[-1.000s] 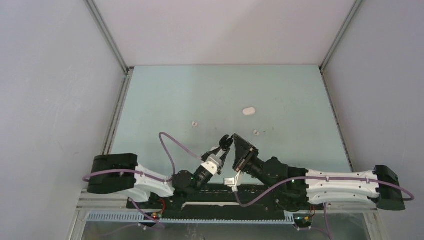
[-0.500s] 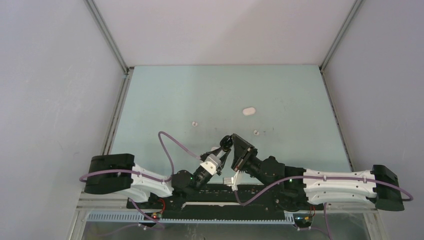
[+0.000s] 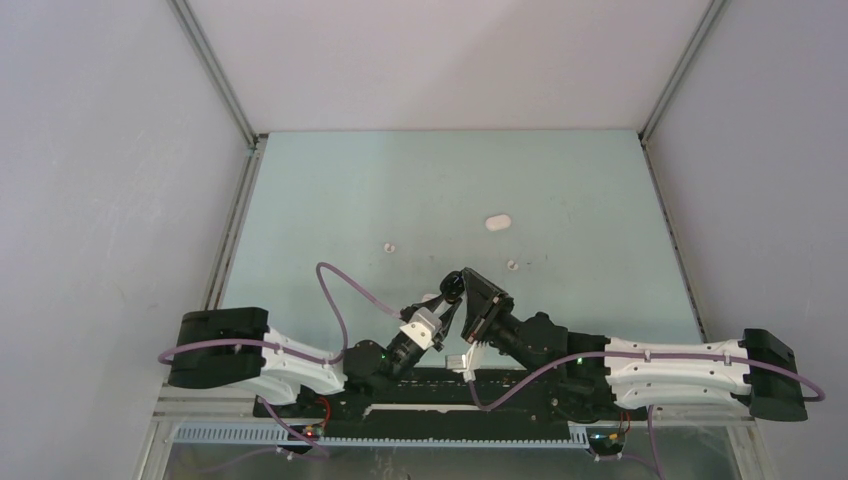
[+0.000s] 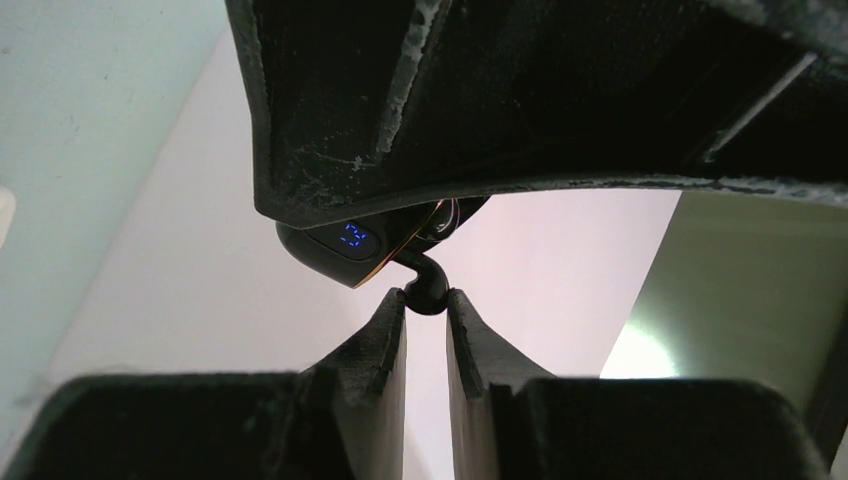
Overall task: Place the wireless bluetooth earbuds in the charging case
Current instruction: Insert the right earbud into the right side groove of the charging case.
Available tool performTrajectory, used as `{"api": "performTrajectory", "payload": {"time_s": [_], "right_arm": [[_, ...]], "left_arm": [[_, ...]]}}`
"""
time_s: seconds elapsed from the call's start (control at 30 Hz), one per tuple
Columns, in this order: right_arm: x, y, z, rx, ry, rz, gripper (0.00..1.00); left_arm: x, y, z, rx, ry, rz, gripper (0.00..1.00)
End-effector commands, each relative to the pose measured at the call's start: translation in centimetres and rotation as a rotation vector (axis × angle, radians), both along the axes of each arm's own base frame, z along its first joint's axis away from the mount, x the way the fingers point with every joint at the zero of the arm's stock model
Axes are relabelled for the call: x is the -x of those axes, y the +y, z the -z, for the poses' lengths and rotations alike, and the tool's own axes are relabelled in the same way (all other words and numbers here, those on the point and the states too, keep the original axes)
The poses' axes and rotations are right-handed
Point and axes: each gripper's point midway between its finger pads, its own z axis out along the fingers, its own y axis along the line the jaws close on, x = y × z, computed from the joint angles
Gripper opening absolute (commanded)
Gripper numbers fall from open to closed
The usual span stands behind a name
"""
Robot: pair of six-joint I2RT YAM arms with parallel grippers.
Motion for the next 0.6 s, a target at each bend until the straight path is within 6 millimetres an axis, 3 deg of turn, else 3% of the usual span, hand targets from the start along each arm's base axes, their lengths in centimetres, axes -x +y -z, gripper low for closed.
{"api": "performTrajectory", "payload": {"time_s": [0.0,0.57], "right_arm": [[0.02,-0.11,-1.15,-0.036,-0.020,0.003,0.00],[0.20,-0.49,-1.23,-0.024,-0.032,0.014,0.00]], "left_arm": [[0.12,0.45,-1.82,0.089,0.010,-0.003,0.00],[-0.20,0.47,-2.03,0.106,0.033,-0.029,0.00]]}}
